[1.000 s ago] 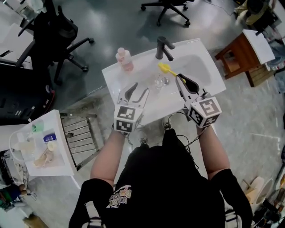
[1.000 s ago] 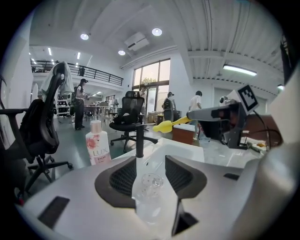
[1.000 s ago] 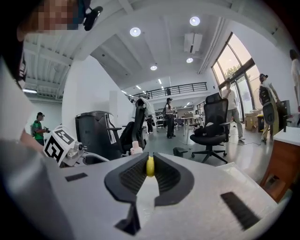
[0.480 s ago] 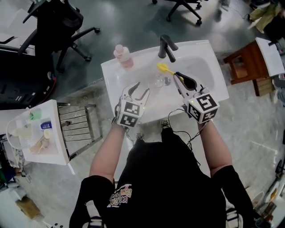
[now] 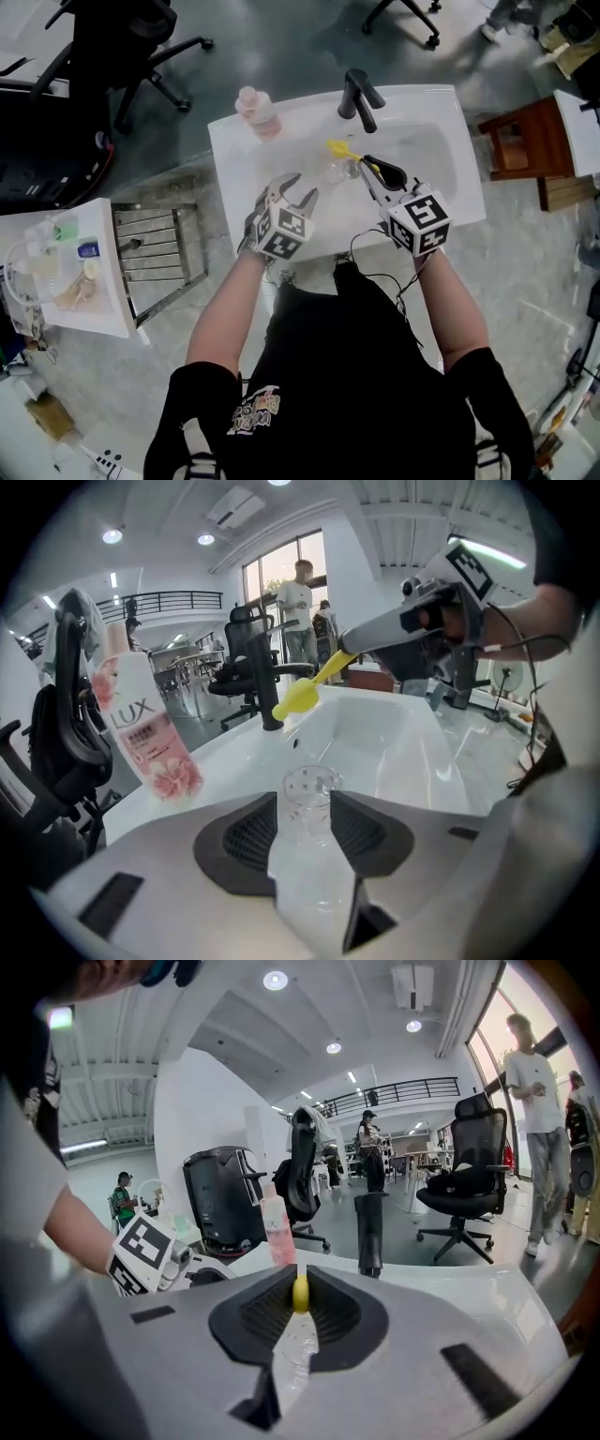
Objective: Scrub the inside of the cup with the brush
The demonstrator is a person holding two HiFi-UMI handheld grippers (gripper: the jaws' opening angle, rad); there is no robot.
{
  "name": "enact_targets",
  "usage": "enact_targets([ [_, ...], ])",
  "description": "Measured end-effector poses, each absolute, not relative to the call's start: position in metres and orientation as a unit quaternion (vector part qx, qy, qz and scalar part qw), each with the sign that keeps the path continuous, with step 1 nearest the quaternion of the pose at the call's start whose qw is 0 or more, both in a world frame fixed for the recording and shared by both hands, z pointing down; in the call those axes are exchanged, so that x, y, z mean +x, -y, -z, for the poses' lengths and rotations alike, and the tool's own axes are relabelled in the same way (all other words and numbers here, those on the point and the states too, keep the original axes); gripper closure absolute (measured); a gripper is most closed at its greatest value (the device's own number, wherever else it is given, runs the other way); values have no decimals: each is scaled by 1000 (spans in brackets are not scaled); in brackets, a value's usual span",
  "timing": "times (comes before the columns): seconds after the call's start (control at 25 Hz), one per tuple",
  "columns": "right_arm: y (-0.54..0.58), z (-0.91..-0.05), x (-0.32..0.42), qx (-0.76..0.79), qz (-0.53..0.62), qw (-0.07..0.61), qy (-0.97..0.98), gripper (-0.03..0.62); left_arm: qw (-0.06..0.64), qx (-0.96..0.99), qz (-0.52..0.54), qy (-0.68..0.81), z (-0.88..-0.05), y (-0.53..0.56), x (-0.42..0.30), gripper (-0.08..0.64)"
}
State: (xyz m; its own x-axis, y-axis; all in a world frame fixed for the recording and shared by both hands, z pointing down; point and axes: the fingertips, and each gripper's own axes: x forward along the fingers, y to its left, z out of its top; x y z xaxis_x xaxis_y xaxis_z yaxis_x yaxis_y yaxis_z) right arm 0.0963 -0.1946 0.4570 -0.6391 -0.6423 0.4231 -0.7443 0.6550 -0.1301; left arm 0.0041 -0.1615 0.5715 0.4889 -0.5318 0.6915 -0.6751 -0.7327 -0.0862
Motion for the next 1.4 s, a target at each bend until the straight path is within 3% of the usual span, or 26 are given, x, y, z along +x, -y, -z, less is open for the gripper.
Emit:
enact_targets([
  [0.68,196,-541,91,306,-175,304,885,555,131,838,-433,307,-650,175,23,405],
  [1.0,195,-559,93,287,-189,329,880,555,144,834,-442,296,-668,174,24,422],
  [1.4,183,-575,72,232,-176,371,882,555,146,839,-433,295,-673,174,24,499],
])
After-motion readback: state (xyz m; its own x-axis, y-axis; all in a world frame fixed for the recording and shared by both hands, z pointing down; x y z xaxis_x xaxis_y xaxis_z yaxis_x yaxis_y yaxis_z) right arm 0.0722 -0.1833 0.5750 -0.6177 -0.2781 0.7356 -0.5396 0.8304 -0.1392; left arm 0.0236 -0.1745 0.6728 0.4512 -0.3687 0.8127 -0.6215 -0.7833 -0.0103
